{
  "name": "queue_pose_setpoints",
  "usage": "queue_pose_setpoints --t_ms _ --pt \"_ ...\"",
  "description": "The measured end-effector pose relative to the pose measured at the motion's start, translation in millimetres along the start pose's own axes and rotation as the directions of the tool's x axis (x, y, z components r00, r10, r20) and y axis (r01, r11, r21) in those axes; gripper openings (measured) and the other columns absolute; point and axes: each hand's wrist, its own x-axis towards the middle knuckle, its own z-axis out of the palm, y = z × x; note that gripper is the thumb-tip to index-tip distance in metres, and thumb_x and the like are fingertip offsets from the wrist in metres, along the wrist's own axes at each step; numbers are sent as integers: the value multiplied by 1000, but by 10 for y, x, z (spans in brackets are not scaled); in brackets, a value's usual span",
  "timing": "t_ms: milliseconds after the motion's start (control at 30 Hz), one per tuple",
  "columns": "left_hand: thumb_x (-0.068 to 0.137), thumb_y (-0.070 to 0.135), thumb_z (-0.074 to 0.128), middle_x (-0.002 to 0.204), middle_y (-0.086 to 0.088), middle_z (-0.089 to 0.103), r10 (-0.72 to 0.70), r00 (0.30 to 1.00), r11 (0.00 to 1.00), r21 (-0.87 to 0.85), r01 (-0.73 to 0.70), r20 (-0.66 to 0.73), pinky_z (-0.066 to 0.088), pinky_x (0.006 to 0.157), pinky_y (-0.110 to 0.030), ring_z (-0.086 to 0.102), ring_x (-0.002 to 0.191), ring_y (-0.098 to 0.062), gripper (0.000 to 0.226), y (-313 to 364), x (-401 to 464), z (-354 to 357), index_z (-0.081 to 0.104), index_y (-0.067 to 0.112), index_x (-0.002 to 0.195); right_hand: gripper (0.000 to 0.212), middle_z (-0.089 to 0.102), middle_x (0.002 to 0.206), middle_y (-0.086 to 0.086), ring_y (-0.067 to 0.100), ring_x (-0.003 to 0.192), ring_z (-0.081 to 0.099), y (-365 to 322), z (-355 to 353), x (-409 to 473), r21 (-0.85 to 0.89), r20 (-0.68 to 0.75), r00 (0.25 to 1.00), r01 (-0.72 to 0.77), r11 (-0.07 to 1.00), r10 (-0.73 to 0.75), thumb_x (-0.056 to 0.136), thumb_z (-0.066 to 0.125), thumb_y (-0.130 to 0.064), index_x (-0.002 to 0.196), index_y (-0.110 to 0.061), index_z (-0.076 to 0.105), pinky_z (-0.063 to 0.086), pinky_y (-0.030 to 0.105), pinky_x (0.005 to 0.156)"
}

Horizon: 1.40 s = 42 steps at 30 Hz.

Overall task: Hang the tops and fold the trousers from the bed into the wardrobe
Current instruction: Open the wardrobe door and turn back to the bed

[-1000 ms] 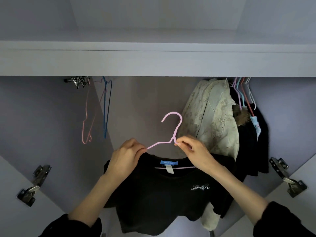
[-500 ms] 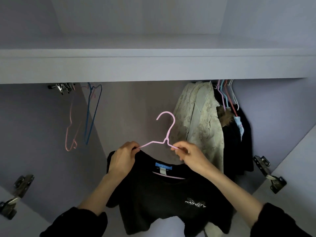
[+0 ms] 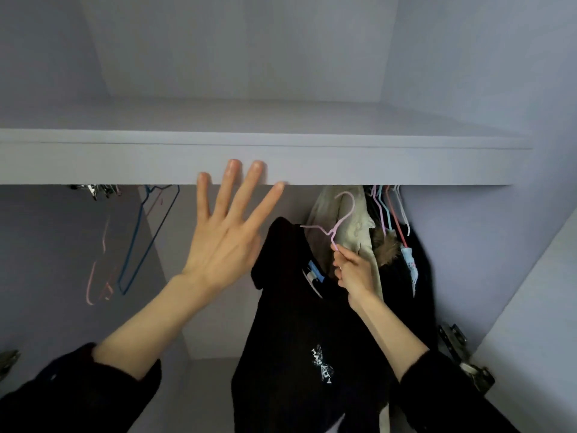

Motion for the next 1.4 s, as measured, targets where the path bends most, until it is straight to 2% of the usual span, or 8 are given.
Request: queue_pose_setpoints --t_ms 100,267,767,833,900,1100,1300,1400 --pt "76 -2 52 156 -3 -19 4 1000 997 80 -3 -8 -6 108 -63 -15 143 -33 91 -31 63 86 6 23 150 31 50 73 -3 7 52 32 -187 65 246 98 -31 1000 5 995 -2 96 46 -2 119 -16 62 25 13 36" --pt "75 -4 52 156 -5 -20 26 999 992 123 -21 -35 -6 108 -64 -16 142 -34 94 -53 57 125 2 22 150 33 50 73 -2 7 51 32 -386 227 621 232 -20 999 -23 972 29 97 45 -2 126 -12 57 24 13 33" --pt "70 -6 54 156 -4 -20 43 995 989 147 -30 -89 -6 108 -63 -17 142 -33 102 -67 73 192 -1 23 150 29 46 61 3 11 46 31 98 49 873 102 -196 947 -240 965 256 99 41 -9 123 -8 58 20 11 27" --pt "70 -5 52 156 -4 -20 42 994 988 155 -25 -104 -6 108 -63 -16 142 -33 99 -72 80 211 0 23 150 28 51 67 2 11 50 37 152 52 830 95 -205 957 -190 977 205 98 45 -7 122 -5 58 30 12 30" --pt "71 -5 50 156 -4 -20 43 991 986 167 -22 -123 -6 108 -62 -17 142 -33 98 -77 84 225 1 23 150 29 59 78 4 11 58 46 157 115 780 40 -210 974 -78 996 84 97 47 -6 123 -3 58 42 14 50" --pt "71 -4 51 156 -5 -19 40 991 981 194 -14 -128 -9 109 -61 -17 142 -34 97 -82 70 241 1 23 150 35 59 84 7 12 78 53 98 115 801 89 -268 960 104 991 -76 94 42 8 123 -1 58 43 16 74" --pt "71 -4 52 156 -6 -20 38 992 978 208 -13 -119 -9 108 -61 -17 142 -35 99 -79 70 239 -1 23 150 30 61 87 6 6 64 47 35 222 931 212 -247 966 131 968 -77 94 50 0 123 -5 59 39 16 59" --pt "71 -4 51 155 -5 -21 41 993 980 200 -18 -112 -8 108 -62 -17 142 -34 99 -69 73 227 -1 24 150 30 57 74 -1 6 63 47 -101 320 1038 210 -252 965 126 970 -71 94 49 -1 122 -3 60 37 17 62"
